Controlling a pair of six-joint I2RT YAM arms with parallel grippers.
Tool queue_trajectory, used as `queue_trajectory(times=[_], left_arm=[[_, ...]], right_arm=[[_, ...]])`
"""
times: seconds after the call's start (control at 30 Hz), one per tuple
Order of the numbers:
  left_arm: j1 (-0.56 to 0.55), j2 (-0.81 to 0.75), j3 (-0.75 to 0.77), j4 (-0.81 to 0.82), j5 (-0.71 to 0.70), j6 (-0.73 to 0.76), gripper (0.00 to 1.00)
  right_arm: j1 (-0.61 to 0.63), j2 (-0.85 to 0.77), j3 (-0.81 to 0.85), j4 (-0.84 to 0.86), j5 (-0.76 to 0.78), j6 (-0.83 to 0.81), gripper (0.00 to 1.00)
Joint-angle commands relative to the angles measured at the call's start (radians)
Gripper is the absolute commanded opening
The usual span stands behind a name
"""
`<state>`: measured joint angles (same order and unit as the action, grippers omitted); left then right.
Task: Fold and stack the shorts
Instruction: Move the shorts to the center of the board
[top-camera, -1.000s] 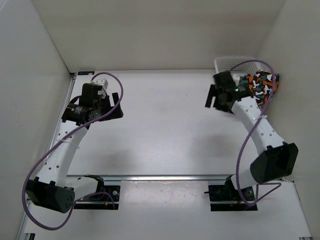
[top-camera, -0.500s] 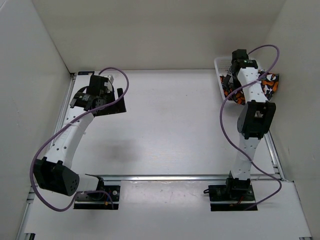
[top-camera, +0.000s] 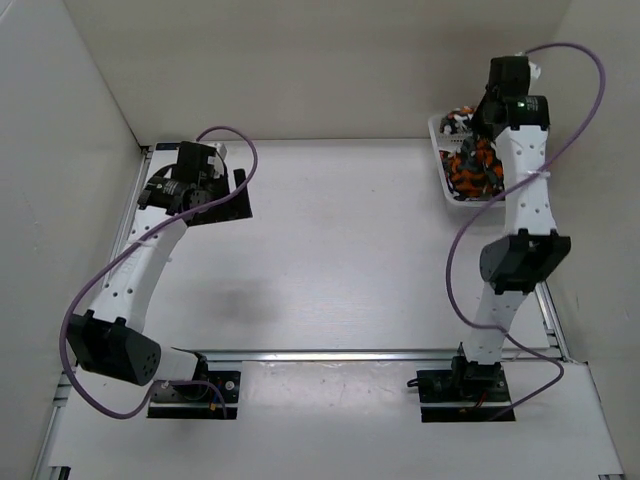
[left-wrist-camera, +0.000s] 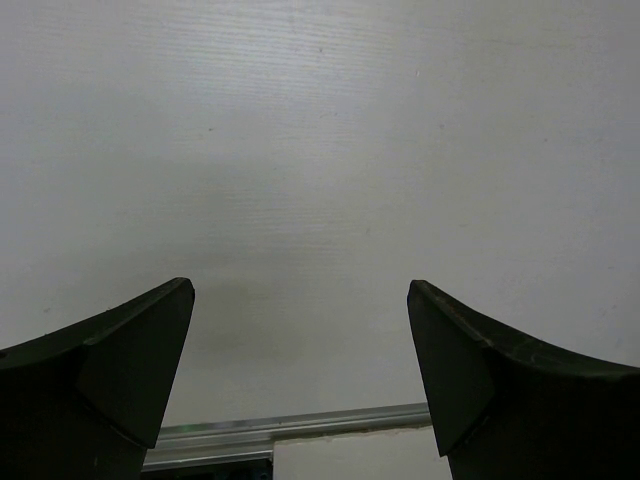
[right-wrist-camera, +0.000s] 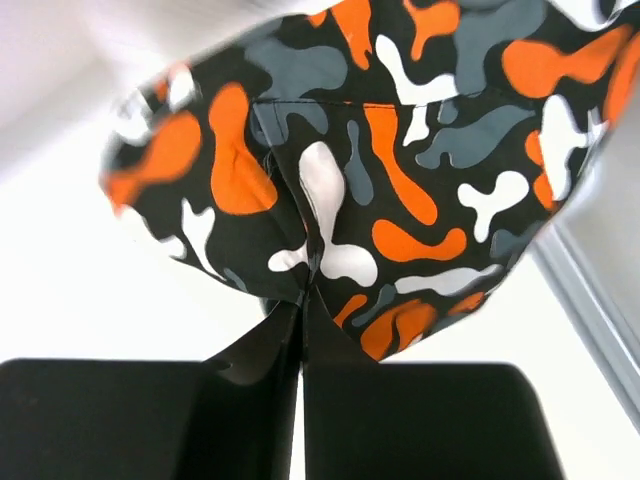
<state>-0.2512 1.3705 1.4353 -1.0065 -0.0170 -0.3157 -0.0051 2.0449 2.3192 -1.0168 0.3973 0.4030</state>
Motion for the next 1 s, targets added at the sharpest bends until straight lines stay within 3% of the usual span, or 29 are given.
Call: queue_trajectory(times=[0.0, 0.23, 0.37, 0.47, 0.53, 0.6, 0.7, 0.8, 0.97], left_arm=[[0.016, -0.025, 0.112, -0.044, -0.023, -0.01, 1.0], [0.179, -0.059, 0.292, -0.147, -0.022, -0.031, 1.0], [0.276, -0.077, 0.37, -0.175, 0.018, -0.04, 1.0], [0.306, -0.088, 0.379, -0.175, 0.069, -0.04, 1.0], [0.306, -0.108, 0.357, -0.159, 0.109, -0.049, 1.0], [0.306, -0.108, 0.301, -0.159, 0.136, -0.049, 1.0], [0.306, -0.12, 0.206, -0.126, 0.187, -0.049, 1.0], [0.244, -0.12, 0.119, -0.116, 0.221, -0.049, 1.0], [0.169, -0.129, -0.039, -0.064, 0.239, -0.069, 1.0]], right_arm=[[0.076, -0.251, 0.129, 0.102, -0.272, -0.062, 0.0], [0.237, -0.52, 0.06, 0.32, -0.547, -0.072, 0.0], [0.344, -0.61, -0.045, 0.33, -0.658, -0.072, 0.0], [0.418, -0.718, -0.303, 0.374, -0.718, -0.062, 0.0], [0.432, -0.802, -0.571, 0.385, -0.677, -0.031, 0.0], [0.388, -0.86, -0.826, 0.406, -0.614, 0.022, 0.1], [0.265, -0.812, -0.998, 0.328, -0.563, 0.083, 0.59], [0.255, -0.775, -1.027, 0.236, -0.513, 0.103, 0.59], [0.445, -0.816, -1.049, 0.247, -0.35, 0.103, 0.57]])
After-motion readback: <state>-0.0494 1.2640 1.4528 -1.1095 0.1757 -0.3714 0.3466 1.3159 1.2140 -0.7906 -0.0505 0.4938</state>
